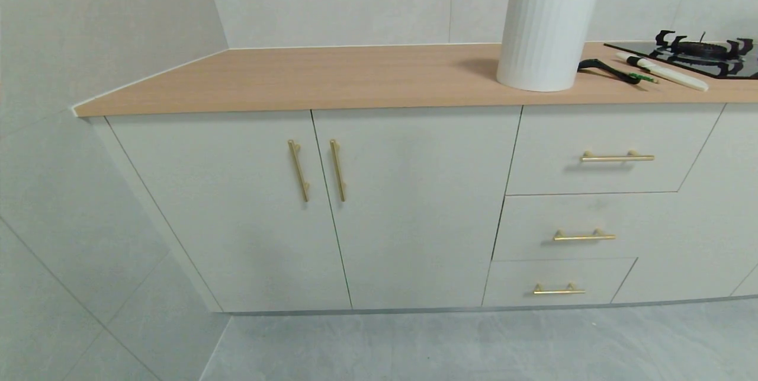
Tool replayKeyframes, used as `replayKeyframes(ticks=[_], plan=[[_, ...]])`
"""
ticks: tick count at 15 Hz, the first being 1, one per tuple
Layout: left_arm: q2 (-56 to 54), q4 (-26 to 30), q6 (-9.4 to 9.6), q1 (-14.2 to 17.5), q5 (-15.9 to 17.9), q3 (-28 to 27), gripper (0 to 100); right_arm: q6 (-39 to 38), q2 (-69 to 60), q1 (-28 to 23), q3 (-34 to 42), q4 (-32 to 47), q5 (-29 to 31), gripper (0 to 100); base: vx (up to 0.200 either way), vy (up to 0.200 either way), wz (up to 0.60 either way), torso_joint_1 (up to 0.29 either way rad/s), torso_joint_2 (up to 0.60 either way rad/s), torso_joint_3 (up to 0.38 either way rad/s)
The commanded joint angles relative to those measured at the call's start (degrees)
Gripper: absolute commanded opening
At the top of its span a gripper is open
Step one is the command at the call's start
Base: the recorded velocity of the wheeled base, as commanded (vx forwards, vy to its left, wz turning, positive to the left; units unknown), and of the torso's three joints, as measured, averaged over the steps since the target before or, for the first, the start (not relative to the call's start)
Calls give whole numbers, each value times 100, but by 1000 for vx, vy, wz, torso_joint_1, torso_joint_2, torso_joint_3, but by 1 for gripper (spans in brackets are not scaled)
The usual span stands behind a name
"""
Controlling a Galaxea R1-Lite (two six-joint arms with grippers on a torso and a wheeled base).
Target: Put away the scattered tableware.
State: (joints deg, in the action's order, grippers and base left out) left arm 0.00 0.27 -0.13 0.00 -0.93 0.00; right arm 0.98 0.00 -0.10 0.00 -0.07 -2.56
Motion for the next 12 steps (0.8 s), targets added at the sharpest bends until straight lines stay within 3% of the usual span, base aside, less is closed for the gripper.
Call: replayKeyframes(ticks=[1, 12], plan=[[9, 0, -4, 0, -4, 0, 100, -1, 9, 1, 0, -1, 1, 100, 0, -200, 0, 12, 2, -7], [9, 0, -4, 0, -4, 0, 100, -54, 0, 1, 0, -1, 10, 100, 0, -200, 0, 5, 1, 3]])
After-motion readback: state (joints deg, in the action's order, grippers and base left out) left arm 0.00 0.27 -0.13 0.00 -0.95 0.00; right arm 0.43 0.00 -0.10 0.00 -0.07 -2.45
